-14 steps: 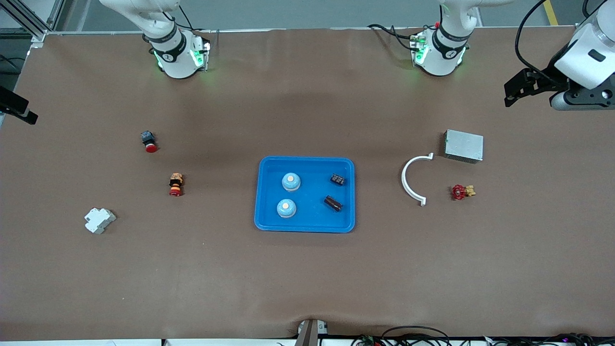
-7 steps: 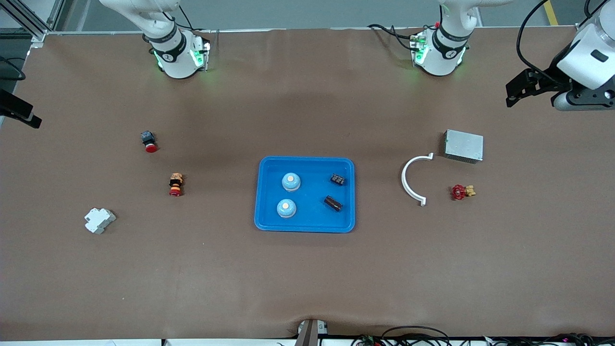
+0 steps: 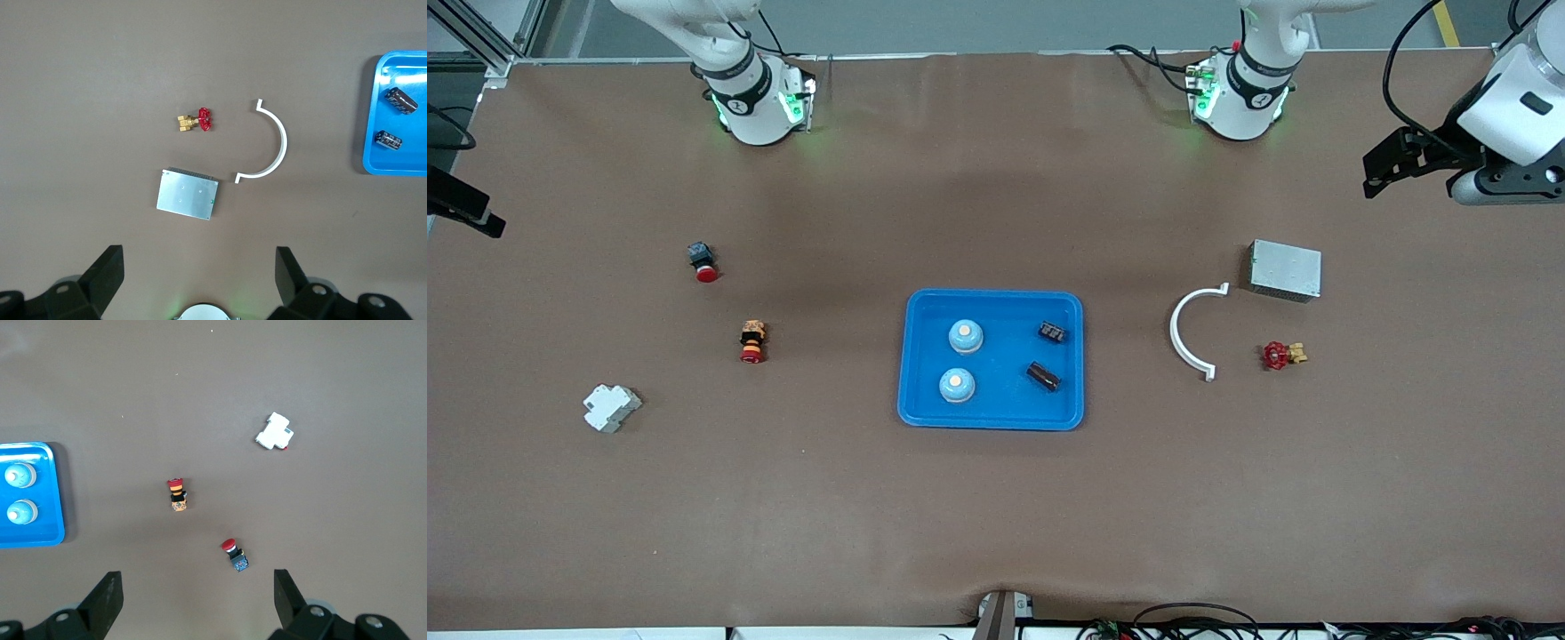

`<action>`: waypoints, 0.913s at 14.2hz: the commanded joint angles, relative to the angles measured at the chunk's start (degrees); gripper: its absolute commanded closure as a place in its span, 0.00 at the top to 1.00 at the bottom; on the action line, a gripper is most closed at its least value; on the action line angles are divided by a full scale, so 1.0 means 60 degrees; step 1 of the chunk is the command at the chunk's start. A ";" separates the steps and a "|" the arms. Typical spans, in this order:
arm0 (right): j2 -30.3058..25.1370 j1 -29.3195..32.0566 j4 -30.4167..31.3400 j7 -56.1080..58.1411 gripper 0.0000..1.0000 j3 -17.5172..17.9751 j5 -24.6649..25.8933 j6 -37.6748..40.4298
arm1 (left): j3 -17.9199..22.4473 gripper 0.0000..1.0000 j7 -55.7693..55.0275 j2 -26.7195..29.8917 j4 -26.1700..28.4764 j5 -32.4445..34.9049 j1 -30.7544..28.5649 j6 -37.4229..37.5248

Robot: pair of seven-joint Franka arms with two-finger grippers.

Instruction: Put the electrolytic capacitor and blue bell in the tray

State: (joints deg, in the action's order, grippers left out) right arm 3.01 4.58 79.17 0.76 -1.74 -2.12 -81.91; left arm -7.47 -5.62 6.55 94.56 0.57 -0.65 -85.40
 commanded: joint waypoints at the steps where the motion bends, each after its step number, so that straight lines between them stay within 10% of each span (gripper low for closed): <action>1: -0.0180 0.0189 0.0180 0.0107 1.00 0.0114 -0.0042 -0.0074 | -0.0029 1.00 0.0145 0.0036 0.0017 -0.0081 -0.0097 -0.0005; 13: -0.0165 0.0175 0.0605 0.0092 1.00 0.0114 -0.0042 -0.0499 | -0.0044 1.00 0.0145 0.0343 0.0413 -0.0081 -0.0141 -0.0342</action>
State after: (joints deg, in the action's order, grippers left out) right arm 3.04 4.58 81.83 0.76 -1.74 -2.12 -84.46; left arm -7.47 -5.62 6.77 95.36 0.57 -0.93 -86.45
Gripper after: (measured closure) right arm 0.000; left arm 0.000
